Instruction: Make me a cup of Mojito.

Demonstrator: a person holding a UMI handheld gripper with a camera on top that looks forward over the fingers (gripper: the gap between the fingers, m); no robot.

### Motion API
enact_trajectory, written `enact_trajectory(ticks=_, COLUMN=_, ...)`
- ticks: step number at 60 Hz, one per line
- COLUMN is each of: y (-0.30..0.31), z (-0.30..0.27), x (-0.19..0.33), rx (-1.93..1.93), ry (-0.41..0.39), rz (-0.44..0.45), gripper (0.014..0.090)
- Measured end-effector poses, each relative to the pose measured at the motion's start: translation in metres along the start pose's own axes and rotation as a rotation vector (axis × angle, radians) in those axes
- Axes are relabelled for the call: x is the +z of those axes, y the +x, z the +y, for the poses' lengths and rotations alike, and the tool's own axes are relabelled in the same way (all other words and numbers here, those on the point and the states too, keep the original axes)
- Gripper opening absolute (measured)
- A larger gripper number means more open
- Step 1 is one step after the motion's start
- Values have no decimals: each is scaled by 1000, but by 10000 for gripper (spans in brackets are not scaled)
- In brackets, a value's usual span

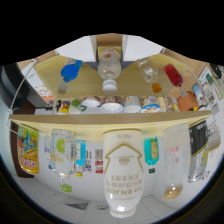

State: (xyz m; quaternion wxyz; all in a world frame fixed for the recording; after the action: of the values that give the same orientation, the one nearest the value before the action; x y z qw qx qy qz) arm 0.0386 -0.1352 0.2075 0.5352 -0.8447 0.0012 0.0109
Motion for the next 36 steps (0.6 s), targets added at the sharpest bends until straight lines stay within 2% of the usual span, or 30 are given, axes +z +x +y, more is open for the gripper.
enact_trajectory(ticks=6, y=5, z=-8, x=-25, rx=1, ry=33, rz=1, gripper=339)
enact_trajectory(ticks=15, y=30, z=1, x=-59, rx=21, ry=42, rz=43, gripper=334)
enact_trajectory(ticks=27, y=74, z=45, x=-82, rx=0, ry=2, rz=118, gripper=333)
enact_trajectory(ticks=36, y=101, z=68, x=-82, rx=-213, ry=-33, rz=202, gripper=332)
